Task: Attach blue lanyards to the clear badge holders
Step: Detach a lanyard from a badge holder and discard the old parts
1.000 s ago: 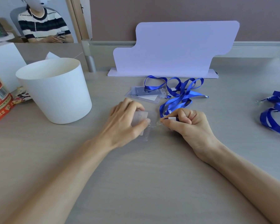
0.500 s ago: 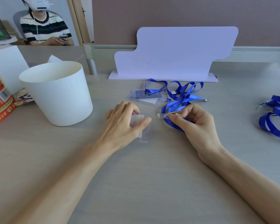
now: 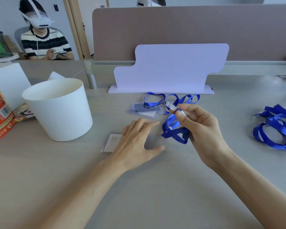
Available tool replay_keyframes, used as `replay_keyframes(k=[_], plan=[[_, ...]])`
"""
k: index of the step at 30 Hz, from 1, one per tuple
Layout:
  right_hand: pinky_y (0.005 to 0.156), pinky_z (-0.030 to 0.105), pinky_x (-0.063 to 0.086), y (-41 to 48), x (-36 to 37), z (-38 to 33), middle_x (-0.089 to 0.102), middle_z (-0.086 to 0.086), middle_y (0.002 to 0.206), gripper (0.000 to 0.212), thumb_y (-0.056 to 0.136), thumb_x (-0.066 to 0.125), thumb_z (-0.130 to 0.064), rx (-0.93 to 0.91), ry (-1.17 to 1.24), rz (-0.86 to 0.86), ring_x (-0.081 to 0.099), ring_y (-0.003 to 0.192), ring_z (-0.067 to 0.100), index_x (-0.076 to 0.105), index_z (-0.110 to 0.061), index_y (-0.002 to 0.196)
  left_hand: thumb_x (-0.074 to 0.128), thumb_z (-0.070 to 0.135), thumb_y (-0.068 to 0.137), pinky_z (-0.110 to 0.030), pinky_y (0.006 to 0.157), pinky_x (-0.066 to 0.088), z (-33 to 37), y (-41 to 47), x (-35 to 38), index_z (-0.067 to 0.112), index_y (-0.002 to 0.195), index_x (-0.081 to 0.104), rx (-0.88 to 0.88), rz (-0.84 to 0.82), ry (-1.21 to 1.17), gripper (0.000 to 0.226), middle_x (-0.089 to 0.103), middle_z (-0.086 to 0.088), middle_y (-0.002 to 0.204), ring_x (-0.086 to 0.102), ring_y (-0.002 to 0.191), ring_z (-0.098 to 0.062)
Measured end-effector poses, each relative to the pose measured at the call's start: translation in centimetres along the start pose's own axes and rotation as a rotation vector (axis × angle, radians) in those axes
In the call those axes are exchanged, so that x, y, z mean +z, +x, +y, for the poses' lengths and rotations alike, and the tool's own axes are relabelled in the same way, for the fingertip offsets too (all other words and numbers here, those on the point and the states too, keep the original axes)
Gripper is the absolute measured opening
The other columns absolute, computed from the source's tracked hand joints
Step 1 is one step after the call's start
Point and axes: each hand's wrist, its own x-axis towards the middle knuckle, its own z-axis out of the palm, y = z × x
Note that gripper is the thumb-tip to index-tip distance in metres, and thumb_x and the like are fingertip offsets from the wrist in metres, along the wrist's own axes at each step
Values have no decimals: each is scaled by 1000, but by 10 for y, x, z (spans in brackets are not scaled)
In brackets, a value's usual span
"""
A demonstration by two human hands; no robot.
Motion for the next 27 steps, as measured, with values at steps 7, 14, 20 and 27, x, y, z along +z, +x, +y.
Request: replay_keyframes(k=[7, 14, 20, 27], plan=[[69, 23, 54, -3, -3, -13, 74, 2, 94, 29, 78, 64, -15, 49, 282, -101, 61, 69, 15, 64, -13, 107, 54, 59, 81, -27, 99, 25, 33, 19, 24, 42, 124, 45, 31, 20, -47, 47, 37, 15, 104, 37, 102, -2], [70, 27, 54, 9, -22, -19, 69, 1, 91, 16, 94, 54, -7, 23, 407, -49, 57, 69, 12, 65, -12, 104, 58, 39, 87, -32, 91, 31, 40, 53, 43, 26, 93, 64, -37, 57, 2, 15, 37, 11, 92, 43, 100, -13], [80, 36, 53, 22, -41, -10, 68, -1, 87, 17, 95, 57, -9, -4, 234, 208, 60, 74, 12, 62, -14, 111, 58, 11, 90, -18, 77, 35, 15, 58, 22, 10, 94, 66, -285, 295, -333, 9, 39, 6, 90, 47, 83, -14], [68, 27, 40, 32, -53, 0, 51, -4, 84, 32, 97, 42, -5, 44, 108, 384, 42, 60, 11, 54, -26, 118, 38, 3, 92, -22, 64, 42, -7, 55, 1, 15, 94, 58, -637, 344, -771, 23, 59, -2, 90, 57, 72, -14]])
